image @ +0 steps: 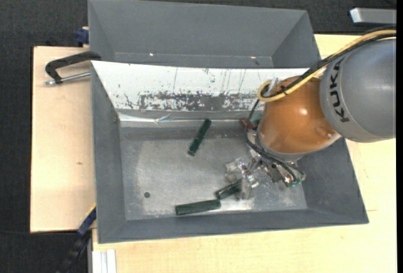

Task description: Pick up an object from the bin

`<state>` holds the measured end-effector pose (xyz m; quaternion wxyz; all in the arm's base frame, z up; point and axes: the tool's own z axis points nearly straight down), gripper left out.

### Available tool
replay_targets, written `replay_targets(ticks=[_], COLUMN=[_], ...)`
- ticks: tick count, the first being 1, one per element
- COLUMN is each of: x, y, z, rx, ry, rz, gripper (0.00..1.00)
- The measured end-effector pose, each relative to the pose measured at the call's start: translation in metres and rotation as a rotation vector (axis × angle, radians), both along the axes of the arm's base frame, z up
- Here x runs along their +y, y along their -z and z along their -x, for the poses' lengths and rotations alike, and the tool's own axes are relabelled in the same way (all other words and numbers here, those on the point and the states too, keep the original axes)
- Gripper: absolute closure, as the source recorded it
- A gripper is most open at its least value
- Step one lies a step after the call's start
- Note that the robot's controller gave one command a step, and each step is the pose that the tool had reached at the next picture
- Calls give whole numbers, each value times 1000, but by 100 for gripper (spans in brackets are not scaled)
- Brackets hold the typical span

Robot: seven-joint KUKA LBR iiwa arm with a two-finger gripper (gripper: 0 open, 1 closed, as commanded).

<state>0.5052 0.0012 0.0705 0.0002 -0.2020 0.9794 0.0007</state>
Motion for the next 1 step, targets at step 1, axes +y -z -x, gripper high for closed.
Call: replay_targets(ticks=[1], x=[0], y=[0], z=[0], rx=[0], ry=[0], rz=[0], gripper=[100])
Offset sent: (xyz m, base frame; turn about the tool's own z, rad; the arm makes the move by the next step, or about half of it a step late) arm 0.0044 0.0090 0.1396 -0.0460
